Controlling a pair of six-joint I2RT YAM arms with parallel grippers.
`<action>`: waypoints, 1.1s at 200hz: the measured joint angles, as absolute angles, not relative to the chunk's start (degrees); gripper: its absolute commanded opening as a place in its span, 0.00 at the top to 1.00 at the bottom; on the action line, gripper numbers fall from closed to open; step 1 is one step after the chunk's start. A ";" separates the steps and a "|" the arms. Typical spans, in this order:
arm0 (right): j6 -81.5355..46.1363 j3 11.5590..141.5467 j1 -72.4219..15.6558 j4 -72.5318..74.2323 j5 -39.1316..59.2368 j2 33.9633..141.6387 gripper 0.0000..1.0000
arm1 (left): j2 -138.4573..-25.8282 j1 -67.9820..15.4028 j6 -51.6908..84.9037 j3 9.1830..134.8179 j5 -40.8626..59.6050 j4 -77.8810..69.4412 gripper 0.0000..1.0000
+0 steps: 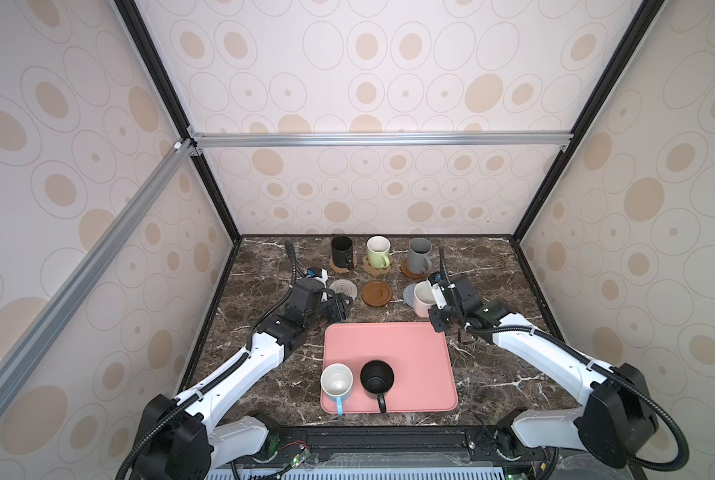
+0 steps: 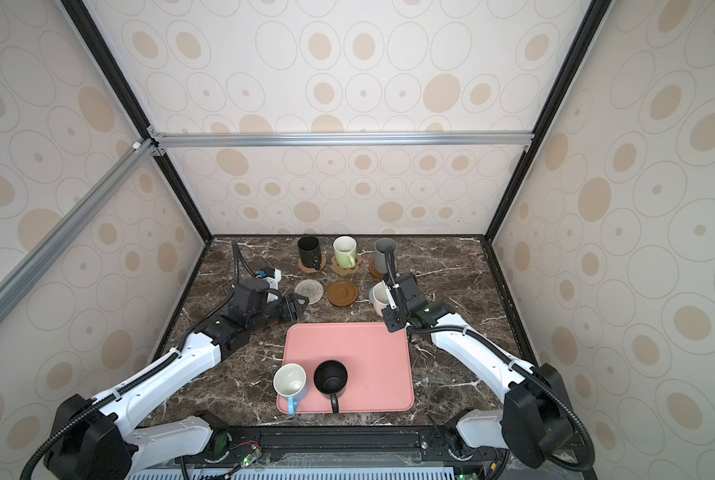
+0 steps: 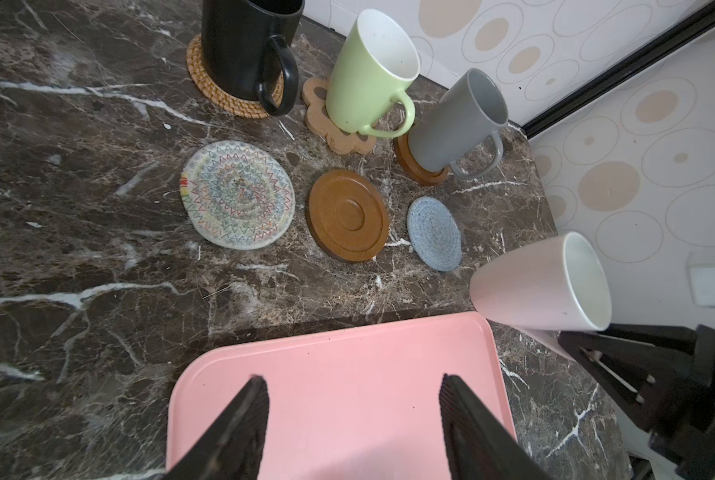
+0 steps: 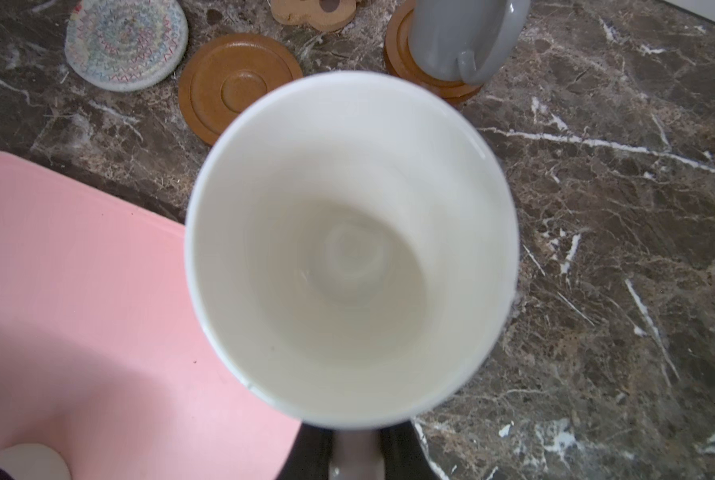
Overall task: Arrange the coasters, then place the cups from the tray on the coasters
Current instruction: 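Carry the pink-handled mug with the right gripper over the blue knitted coaster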
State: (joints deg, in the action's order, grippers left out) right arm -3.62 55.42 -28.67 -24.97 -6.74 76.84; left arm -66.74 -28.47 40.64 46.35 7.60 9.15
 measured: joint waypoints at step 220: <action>10.00 69.56 -18.50 -21.78 5.82 97.25 0.92 | -64.16 -28.47 40.69 45.23 6.94 10.39 0.34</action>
